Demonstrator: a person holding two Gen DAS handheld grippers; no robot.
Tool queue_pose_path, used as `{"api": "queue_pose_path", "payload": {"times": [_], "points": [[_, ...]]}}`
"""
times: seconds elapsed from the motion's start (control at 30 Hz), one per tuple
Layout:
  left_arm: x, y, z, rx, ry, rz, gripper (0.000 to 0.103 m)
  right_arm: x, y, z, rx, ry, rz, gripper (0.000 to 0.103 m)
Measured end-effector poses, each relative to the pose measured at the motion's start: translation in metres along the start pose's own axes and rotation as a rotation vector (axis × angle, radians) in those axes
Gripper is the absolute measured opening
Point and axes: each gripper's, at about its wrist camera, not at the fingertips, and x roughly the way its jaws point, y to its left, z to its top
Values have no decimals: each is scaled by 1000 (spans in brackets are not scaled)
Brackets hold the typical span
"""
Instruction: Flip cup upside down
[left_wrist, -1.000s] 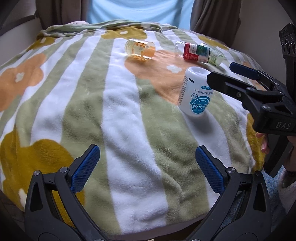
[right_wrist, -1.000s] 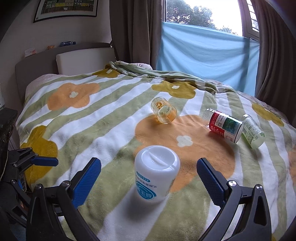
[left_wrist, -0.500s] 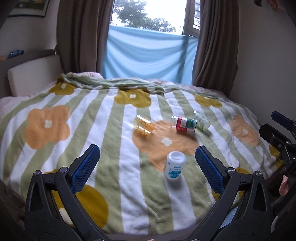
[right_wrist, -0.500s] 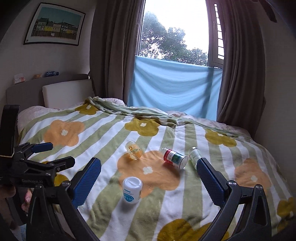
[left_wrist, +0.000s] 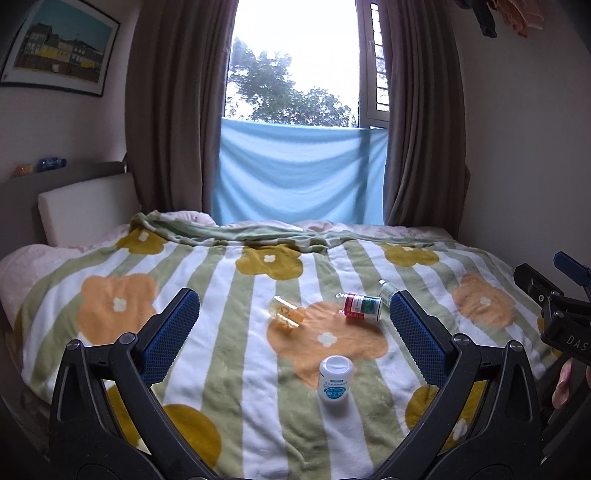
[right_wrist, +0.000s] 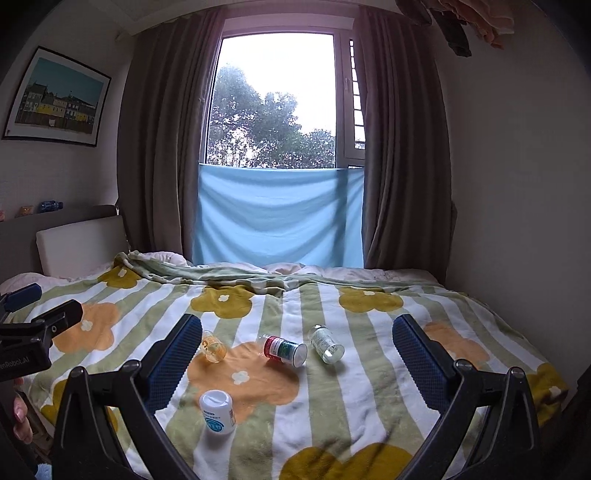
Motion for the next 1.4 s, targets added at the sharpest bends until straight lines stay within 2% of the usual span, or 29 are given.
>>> {"api": "queue_pose_path", "payload": {"times": [0.37, 1.4], "points": [[-13, -2, 2, 1, -45, 28, 103, -3, -6, -4, 11, 1, -1, 103], [-14, -6, -1, 17, -31, 34, 103, -3, -9, -9, 23, 20, 14, 103]]}}
